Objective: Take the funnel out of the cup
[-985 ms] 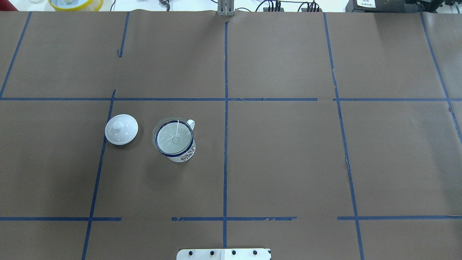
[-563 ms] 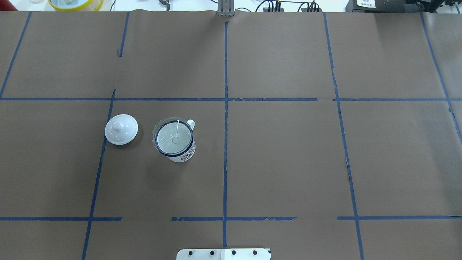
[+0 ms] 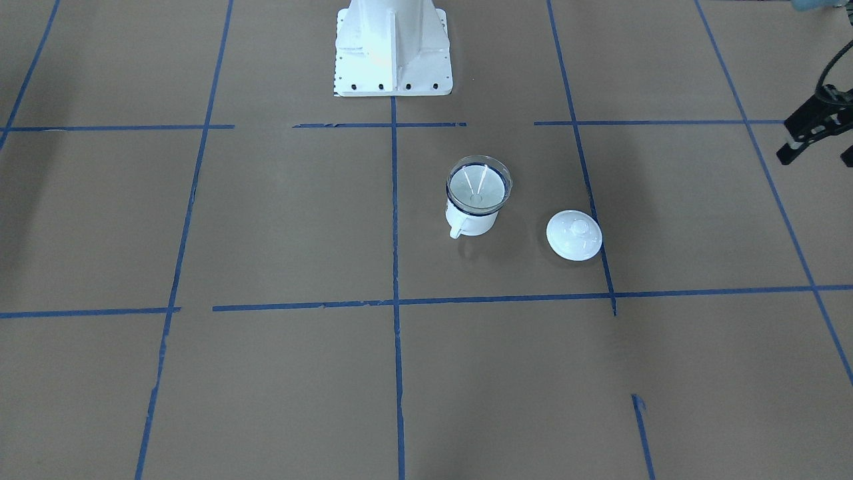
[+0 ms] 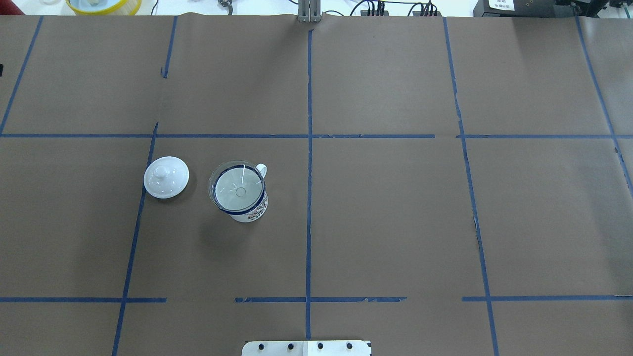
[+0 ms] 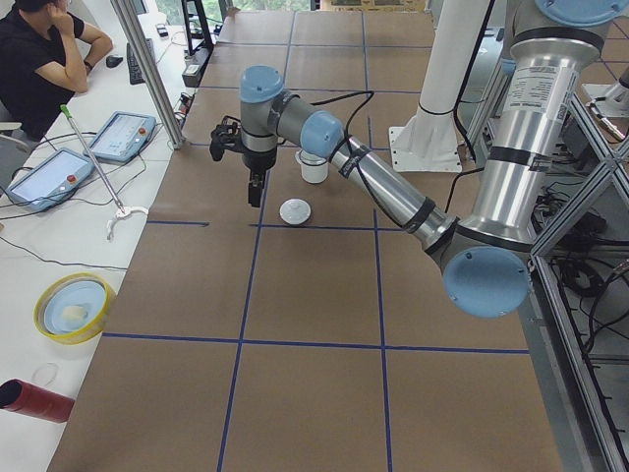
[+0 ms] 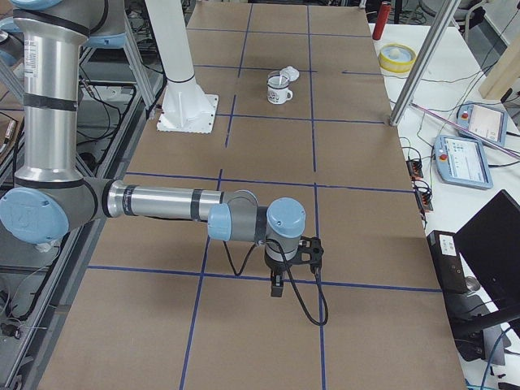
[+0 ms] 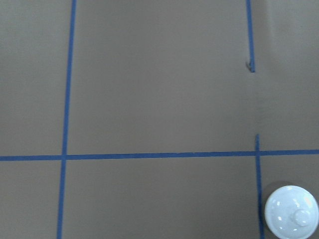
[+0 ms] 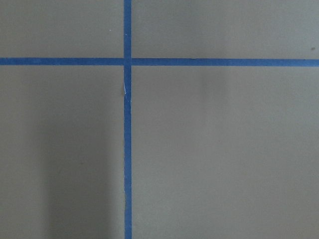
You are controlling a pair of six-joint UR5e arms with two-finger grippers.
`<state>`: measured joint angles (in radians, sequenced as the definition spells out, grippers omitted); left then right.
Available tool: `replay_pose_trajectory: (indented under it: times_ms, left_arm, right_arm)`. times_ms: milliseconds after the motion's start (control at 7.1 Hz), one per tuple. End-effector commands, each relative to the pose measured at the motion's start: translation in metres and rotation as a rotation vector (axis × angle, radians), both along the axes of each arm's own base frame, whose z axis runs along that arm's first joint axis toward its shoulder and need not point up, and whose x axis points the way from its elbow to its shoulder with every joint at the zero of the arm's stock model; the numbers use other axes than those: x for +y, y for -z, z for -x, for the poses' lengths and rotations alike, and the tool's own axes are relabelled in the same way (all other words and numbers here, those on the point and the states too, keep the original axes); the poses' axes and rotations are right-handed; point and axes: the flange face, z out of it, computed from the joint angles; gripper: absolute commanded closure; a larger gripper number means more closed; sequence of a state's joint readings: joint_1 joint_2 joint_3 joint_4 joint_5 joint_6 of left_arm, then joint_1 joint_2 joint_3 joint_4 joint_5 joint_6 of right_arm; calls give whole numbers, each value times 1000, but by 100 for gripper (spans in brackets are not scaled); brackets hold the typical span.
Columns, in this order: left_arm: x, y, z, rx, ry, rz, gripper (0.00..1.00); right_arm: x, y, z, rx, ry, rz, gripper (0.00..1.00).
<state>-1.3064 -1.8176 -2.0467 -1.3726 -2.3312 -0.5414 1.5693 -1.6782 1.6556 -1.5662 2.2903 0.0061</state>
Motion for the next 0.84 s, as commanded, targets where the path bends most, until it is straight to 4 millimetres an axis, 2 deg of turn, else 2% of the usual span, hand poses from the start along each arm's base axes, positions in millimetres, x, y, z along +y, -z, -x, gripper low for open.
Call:
replay_pose_trajectory:
  times_ms: [0,282,563,704]
  left_arm:
    - [1,62,-72,61,-24,18,0]
    - [15,95,-146,86,-91,36,0]
    - [31,107,-205,0,-88,-34,0]
    - [37,114,-254,-20,-145,-41,0]
  right_arm:
    - [0,1,0,0,0,-1,0]
    - [0,0,0,0,0,0,0]
    - [0,0,0,0,0,0,0]
    - [0,0,0,0,0,0,0]
